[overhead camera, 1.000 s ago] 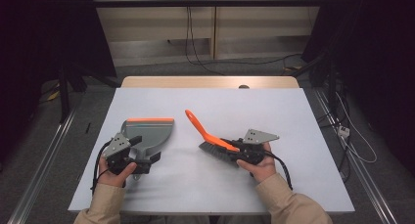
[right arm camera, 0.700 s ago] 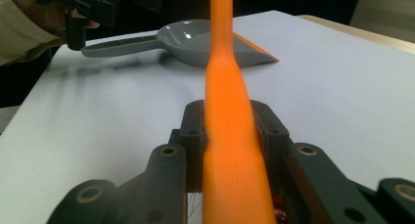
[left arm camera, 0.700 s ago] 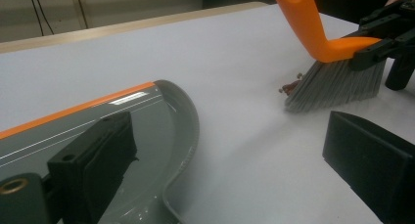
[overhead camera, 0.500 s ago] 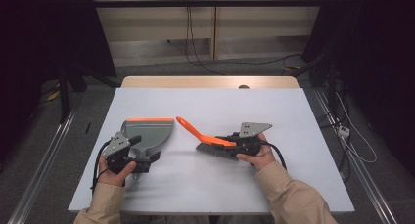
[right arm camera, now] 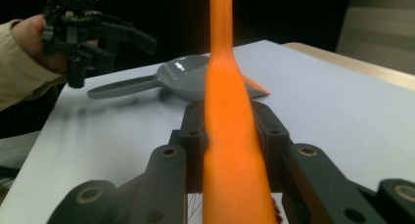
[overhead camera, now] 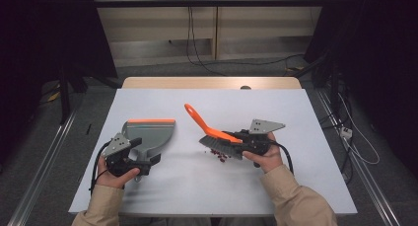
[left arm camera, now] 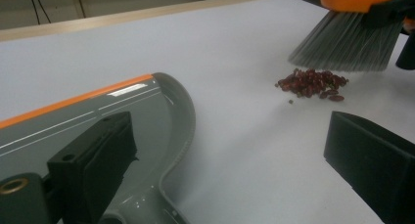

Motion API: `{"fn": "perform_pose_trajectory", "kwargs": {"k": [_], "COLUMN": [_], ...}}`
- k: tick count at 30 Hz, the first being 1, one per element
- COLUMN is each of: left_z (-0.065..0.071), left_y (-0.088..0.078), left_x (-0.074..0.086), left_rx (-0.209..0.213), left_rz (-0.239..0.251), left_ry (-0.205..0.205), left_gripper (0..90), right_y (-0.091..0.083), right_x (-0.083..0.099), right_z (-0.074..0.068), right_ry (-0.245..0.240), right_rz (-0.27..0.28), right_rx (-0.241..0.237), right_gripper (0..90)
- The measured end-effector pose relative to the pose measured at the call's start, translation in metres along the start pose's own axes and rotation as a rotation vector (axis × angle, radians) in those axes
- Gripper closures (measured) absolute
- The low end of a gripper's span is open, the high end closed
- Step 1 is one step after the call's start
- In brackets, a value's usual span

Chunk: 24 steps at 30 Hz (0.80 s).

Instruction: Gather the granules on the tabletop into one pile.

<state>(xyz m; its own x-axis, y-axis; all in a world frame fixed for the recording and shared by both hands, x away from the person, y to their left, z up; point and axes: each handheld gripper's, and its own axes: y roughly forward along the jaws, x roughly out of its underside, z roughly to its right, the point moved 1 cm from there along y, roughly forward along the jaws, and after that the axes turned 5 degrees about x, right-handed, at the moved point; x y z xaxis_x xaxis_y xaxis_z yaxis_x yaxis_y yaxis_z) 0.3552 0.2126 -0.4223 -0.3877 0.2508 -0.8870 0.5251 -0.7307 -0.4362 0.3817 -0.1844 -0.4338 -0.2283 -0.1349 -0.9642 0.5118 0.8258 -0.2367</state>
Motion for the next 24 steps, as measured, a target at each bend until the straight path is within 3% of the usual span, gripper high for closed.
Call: {"fn": "perform_pose_trajectory", "kwargs": {"k": [2,5,7,9,12,18,20,21,24], "left_z": [0.000,0.001,0.001,0.001,0.002,0.000,-0.001,-0.002,-0.003], "left_y": [0.000,0.001,0.002,0.003,0.004,0.004,0.004,0.003,0.003], "left_x": [0.001,0.003,0.004,0.004,0.004,0.005,0.006,0.006,0.007], "left_rx": [0.001,-0.007,0.002,0.003,0.007,-0.002,-0.002,-0.006,-0.004], "left_rz": [-0.019,-0.049,-0.047,-0.050,-0.044,-0.047,-0.043,-0.050,-0.045], "left_ry": [-0.006,-0.002,-0.015,-0.016,-0.014,-0.012,-0.023,-0.018,-0.022], "left_gripper": [4.9,5.7,6.1,6.2,6.3,6.3,6.3,6.4,6.4], "right_y": [-0.004,-0.012,-0.017,-0.017,-0.009,0.015,0.018,0.019,0.020], "right_x": [-0.002,-0.003,-0.002,0.001,0.007,0.025,0.025,0.025,0.026], "right_z": [0.000,0.001,0.002,0.000,-0.010,-0.022,-0.019,-0.016,-0.007], "right_ry": [-0.004,0.028,0.035,0.056,0.052,0.042,0.050,0.032,0.055], "right_rz": [-0.015,-0.017,-0.015,0.000,-0.031,-0.136,-0.121,-0.129,-0.122], "right_rx": [0.037,0.094,0.131,0.107,0.059,-0.039,-0.031,-0.016,-0.005], "right_gripper": [71.2,71.2,71.3,71.2,71.2,71.3,71.3,71.2,71.1]}}
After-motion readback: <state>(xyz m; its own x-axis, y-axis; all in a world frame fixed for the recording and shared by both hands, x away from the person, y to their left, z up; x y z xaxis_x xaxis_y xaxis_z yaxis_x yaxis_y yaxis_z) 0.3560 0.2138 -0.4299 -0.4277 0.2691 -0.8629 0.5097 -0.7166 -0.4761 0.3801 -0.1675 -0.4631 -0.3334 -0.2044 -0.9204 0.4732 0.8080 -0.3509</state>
